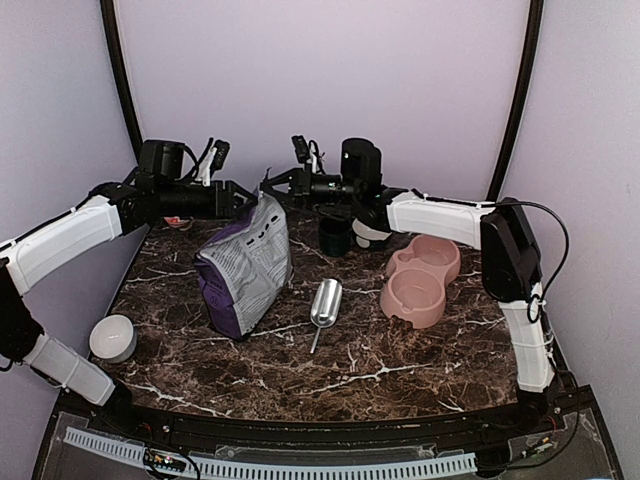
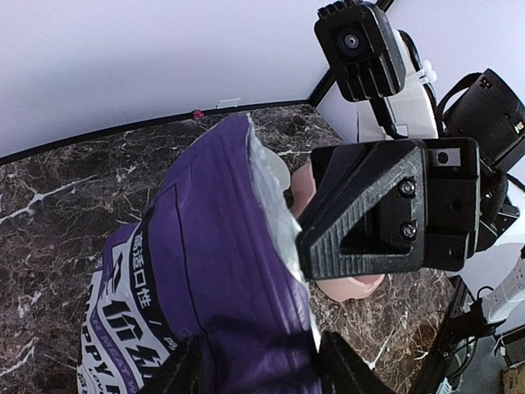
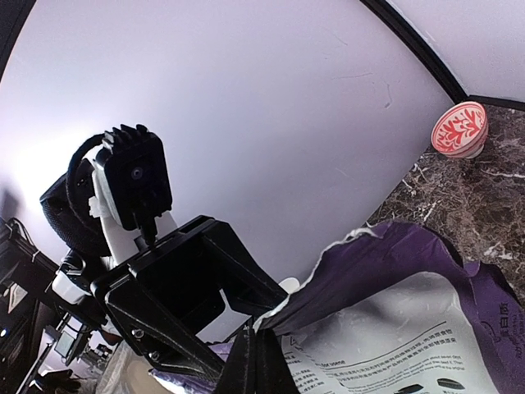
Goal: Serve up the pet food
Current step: Open the pet food bag at the center of the board.
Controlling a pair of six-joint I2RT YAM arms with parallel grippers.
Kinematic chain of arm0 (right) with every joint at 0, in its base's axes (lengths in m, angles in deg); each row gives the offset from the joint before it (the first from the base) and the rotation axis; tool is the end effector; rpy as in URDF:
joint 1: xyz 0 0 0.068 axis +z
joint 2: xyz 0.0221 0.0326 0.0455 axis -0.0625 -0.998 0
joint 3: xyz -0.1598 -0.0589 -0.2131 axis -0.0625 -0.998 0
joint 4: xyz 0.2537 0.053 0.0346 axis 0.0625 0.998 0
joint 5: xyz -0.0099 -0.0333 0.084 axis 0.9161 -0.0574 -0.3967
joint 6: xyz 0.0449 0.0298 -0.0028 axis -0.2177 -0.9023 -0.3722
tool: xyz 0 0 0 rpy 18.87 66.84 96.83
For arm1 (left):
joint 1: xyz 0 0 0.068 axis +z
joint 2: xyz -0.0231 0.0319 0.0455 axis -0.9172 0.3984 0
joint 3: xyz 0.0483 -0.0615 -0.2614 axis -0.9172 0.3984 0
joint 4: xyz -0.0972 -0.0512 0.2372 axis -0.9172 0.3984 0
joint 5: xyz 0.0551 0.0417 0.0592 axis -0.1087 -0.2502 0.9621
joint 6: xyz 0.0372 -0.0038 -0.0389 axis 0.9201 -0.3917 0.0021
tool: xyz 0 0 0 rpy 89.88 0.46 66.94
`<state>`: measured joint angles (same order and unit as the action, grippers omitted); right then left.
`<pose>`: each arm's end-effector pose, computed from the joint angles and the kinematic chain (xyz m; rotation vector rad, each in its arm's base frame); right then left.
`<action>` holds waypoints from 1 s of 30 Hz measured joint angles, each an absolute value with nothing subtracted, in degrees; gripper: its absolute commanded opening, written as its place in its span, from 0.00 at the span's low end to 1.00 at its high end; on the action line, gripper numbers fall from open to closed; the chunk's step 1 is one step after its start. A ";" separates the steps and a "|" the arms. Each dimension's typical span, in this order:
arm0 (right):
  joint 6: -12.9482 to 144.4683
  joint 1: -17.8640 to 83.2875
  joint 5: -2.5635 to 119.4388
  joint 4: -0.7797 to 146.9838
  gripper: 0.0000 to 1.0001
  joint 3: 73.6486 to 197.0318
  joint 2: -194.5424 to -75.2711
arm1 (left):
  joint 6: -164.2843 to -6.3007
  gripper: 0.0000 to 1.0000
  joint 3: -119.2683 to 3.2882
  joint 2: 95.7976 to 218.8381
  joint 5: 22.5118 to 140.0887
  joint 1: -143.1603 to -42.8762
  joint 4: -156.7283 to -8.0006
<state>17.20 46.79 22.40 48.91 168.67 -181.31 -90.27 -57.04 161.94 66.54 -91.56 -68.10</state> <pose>0.3705 0.3818 0.3108 -0.5605 1.7700 1.8533 0.2889 -0.1504 0.3571 0.4244 1.9608 -0.8635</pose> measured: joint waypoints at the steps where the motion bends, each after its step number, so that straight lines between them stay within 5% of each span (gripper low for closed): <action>1: 17.22 46.79 22.42 48.89 0.00 168.67 -181.31 | -90.25 0.50 -57.19 162.07 66.54 -91.56 -67.90; 11: 17.44 46.81 22.55 48.54 0.00 168.67 -181.33 | -89.74 0.48 -60.08 163.91 66.54 -91.84 -66.28; 23: 20.06 46.81 23.25 49.00 0.00 168.48 -181.33 | -89.44 0.15 -62.29 165.22 66.73 -91.93 -65.06; 30: 23.19 46.81 24.23 51.78 0.00 167.78 -181.33 | -90.97 0.22 -62.59 165.20 66.75 -91.93 -64.71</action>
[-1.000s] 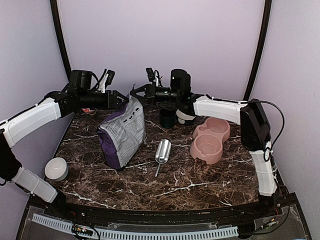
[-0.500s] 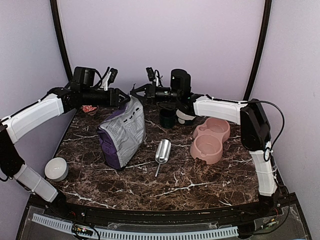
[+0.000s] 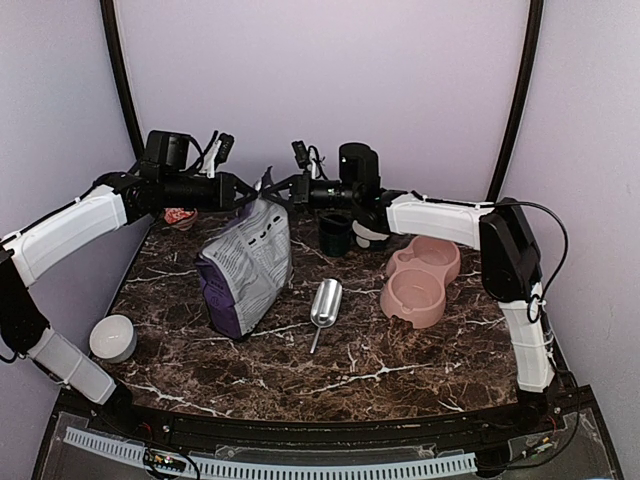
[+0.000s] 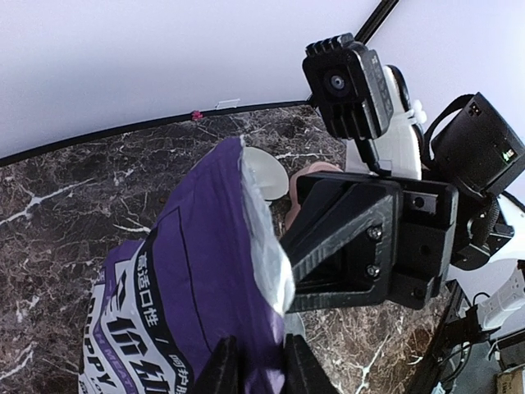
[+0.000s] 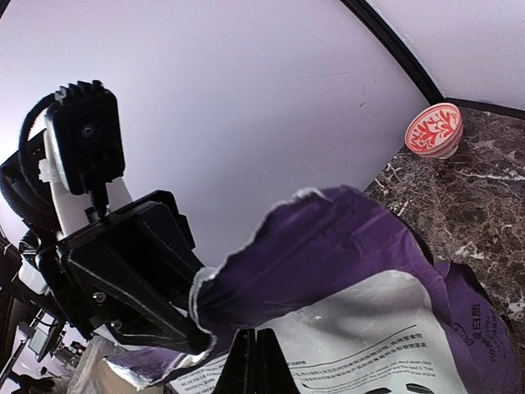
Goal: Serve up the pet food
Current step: Open the pet food bag at the center of the board.
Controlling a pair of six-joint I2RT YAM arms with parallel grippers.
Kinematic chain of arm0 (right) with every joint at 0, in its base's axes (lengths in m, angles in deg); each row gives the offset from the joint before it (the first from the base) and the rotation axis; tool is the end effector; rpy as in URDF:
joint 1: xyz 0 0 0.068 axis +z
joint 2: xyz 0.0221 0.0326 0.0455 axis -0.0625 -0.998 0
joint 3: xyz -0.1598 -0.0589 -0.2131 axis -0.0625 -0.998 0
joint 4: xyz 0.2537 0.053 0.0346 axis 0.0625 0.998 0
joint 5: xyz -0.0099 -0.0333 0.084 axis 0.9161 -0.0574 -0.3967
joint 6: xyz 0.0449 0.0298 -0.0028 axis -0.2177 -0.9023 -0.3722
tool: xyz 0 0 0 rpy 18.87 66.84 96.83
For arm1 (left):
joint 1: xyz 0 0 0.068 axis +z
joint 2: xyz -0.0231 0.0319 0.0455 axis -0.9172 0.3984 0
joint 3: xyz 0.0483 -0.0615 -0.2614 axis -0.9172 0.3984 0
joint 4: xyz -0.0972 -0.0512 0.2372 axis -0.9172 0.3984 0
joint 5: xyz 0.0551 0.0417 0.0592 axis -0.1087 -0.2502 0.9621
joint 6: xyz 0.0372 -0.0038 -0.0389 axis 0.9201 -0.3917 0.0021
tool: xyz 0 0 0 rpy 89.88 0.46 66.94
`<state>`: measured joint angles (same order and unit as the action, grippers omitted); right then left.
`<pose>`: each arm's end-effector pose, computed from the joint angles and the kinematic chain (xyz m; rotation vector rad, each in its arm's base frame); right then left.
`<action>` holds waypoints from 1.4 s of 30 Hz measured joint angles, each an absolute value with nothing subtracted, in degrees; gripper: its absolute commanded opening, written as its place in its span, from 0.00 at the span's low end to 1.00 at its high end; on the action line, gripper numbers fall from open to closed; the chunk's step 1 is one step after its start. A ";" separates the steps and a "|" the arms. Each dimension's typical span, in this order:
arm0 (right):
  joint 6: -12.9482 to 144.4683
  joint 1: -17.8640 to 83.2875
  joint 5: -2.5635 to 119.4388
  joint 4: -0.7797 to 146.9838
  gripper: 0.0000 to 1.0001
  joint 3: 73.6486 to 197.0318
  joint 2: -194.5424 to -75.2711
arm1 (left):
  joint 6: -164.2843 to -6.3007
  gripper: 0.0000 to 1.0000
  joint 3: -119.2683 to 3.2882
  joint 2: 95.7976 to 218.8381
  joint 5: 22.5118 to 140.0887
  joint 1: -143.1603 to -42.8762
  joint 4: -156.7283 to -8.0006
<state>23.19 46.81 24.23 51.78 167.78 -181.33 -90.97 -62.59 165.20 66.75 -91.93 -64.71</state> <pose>0.3716 0.3819 0.3002 -0.5895 1.7842 1.7565 0.2998 -0.1578 0.3674 0.4153 1.9853 -0.8703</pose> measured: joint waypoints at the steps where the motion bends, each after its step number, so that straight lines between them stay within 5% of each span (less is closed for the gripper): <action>1: 23.56 46.81 24.34 52.15 0.00 167.67 -181.33 | -91.10 0.22 -62.62 165.20 66.62 -91.93 -64.69; 9: 24.98 46.81 24.30 52.78 0.00 166.79 -181.11 | -91.73 0.23 -64.91 165.20 68.85 -91.93 -61.19; 22: 25.13 46.81 24.08 51.60 0.00 166.09 -181.11 | -87.93 0.08 -75.03 166.16 75.63 -92.08 -50.35; 31: 25.16 46.81 23.88 51.38 0.00 165.22 -180.98 | -87.43 0.35 -75.88 168.52 75.06 -92.08 -48.60; 42: 25.11 46.81 23.86 51.01 0.06 165.20 -180.94 | -88.28 0.38 -75.90 168.72 72.00 -92.10 -48.40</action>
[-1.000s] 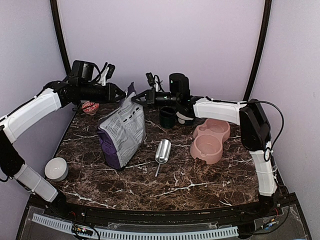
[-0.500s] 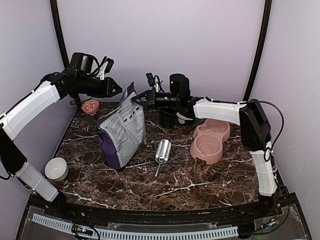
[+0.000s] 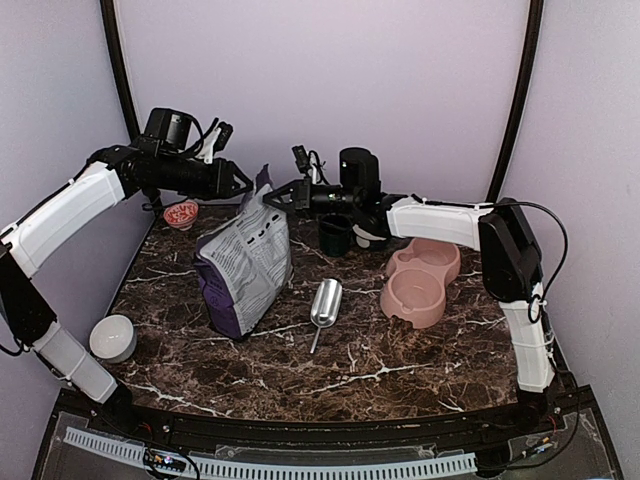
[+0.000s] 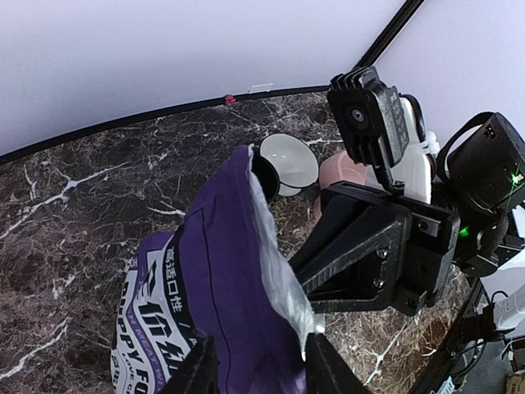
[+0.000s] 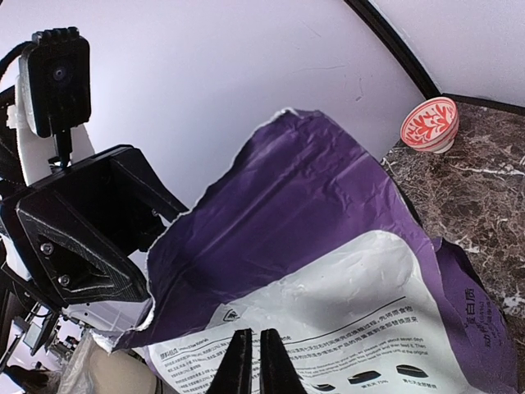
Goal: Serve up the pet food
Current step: Open the pet food bag at the center of the board.
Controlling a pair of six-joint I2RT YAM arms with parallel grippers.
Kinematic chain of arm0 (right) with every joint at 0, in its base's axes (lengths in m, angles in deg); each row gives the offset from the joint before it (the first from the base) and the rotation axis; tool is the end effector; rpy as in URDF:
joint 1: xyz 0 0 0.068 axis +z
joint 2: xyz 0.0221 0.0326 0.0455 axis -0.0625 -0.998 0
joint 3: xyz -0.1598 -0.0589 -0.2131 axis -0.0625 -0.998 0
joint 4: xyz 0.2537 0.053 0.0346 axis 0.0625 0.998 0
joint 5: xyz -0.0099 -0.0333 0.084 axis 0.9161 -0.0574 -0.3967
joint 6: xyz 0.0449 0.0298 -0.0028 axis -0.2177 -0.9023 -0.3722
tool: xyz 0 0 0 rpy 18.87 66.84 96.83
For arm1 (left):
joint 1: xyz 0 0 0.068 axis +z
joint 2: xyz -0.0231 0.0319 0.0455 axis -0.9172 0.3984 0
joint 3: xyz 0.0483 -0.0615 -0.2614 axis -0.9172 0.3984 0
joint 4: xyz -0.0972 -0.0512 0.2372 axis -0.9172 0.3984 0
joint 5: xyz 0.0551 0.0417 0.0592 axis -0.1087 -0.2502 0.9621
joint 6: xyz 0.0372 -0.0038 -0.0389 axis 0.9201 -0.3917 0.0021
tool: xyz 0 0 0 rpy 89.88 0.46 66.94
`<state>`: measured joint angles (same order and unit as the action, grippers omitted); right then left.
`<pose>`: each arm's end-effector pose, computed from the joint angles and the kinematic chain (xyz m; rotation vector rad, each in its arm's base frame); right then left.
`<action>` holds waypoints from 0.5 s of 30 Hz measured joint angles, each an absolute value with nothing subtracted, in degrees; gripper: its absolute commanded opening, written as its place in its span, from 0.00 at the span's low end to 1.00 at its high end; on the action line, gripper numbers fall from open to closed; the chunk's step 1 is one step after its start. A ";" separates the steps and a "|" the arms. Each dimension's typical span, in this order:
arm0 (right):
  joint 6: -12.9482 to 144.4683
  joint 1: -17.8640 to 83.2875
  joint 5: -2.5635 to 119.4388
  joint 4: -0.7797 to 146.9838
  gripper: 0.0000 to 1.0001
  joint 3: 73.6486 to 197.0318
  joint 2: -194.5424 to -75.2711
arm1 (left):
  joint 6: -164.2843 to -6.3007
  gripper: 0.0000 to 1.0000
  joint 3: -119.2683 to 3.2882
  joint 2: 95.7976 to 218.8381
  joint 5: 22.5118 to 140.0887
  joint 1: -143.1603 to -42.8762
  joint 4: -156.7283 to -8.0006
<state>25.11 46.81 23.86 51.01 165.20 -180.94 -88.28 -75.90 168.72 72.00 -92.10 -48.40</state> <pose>0.3695 0.3802 0.2893 -0.6157 1.7930 1.7357 0.3033 -0.1571 0.3993 0.3972 2.0927 -0.7402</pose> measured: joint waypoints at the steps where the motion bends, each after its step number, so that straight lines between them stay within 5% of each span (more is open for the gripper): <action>1: 25.09 46.81 23.88 50.99 0.06 165.15 -180.94 | -88.28 0.38 -75.90 168.74 71.96 -92.10 -48.38; 9: 25.05 46.81 23.67 50.55 0.10 164.35 -180.89 | -88.26 0.36 -76.32 169.26 71.85 -92.32 -47.77; 15: 25.09 46.81 23.62 50.44 0.11 164.28 -180.89 | -87.41 0.25 -78.53 170.31 72.87 -93.02 -46.00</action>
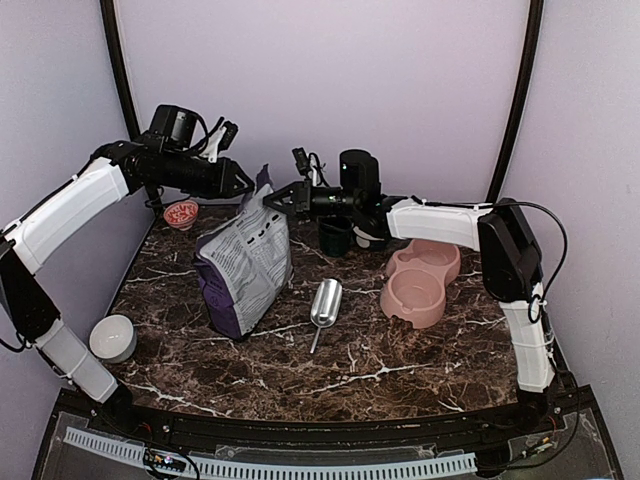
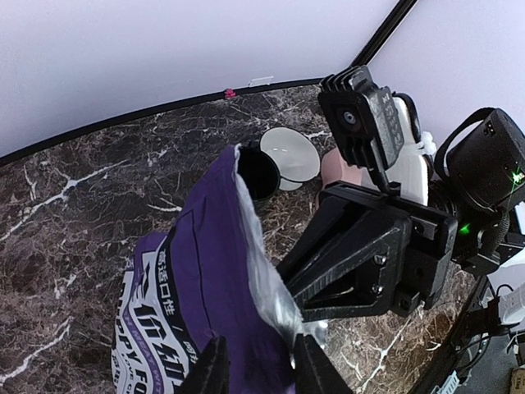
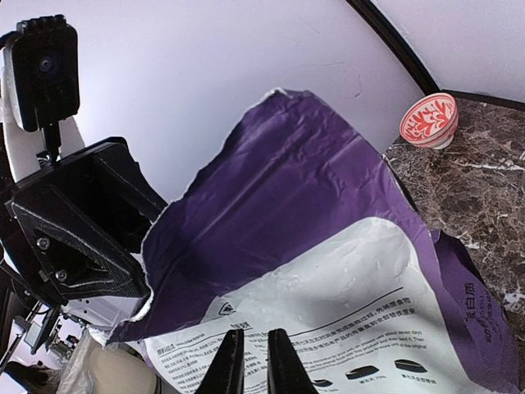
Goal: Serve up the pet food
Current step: Open the pet food bag at the center of the board.
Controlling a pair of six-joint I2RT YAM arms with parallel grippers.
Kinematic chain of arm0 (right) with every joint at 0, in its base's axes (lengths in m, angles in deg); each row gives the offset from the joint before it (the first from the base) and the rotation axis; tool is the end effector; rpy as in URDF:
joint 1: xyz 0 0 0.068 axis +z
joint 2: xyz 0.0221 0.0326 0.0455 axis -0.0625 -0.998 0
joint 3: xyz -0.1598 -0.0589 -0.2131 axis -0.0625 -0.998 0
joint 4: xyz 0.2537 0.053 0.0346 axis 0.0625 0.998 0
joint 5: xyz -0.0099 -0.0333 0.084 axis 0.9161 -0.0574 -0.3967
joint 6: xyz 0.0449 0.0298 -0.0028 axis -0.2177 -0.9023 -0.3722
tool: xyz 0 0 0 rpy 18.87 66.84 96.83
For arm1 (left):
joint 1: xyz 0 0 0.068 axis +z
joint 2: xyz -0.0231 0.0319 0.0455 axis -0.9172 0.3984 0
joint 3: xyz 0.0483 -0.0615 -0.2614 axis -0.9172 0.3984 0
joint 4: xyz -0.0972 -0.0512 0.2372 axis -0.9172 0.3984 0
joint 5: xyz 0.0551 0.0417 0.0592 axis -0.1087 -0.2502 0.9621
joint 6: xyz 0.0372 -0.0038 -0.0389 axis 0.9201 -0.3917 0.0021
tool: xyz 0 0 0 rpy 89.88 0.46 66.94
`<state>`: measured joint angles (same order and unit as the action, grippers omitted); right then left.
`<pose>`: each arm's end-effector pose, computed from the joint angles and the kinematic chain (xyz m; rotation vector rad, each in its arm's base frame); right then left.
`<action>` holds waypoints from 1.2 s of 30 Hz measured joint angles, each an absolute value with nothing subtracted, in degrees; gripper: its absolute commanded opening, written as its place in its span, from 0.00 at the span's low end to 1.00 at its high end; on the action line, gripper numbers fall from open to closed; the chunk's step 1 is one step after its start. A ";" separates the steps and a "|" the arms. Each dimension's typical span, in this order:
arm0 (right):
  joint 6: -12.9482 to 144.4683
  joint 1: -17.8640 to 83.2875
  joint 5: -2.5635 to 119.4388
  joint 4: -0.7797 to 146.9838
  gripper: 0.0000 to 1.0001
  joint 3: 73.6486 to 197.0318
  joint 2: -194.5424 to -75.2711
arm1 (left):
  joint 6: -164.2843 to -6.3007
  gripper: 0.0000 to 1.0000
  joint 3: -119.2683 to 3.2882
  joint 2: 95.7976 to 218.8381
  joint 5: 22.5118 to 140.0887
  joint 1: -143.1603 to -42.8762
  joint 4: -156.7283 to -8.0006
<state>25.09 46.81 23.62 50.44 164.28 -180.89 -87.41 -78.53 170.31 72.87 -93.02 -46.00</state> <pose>0.3688 0.3797 0.2851 -0.6181 1.7992 1.7382 0.3052 -0.1637 0.4017 0.4199 2.1118 -0.7217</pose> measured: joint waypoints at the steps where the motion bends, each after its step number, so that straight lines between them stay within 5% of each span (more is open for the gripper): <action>1: 25.09 46.81 23.62 50.40 0.11 164.26 -180.89 | -87.32 0.23 -78.83 170.53 73.20 -93.15 -45.69; 9: 25.11 46.79 23.53 50.22 0.12 163.52 -180.80 | -85.88 0.00 -81.57 171.95 76.65 -93.68 -42.83; 28: 25.09 46.76 23.14 50.20 0.14 163.30 -180.78 | -86.44 0.09 -82.44 171.95 77.35 -93.70 -41.80; 36: 25.09 46.76 22.99 50.20 0.14 163.30 -180.78 | -86.40 0.04 -82.46 171.91 78.36 -93.70 -41.76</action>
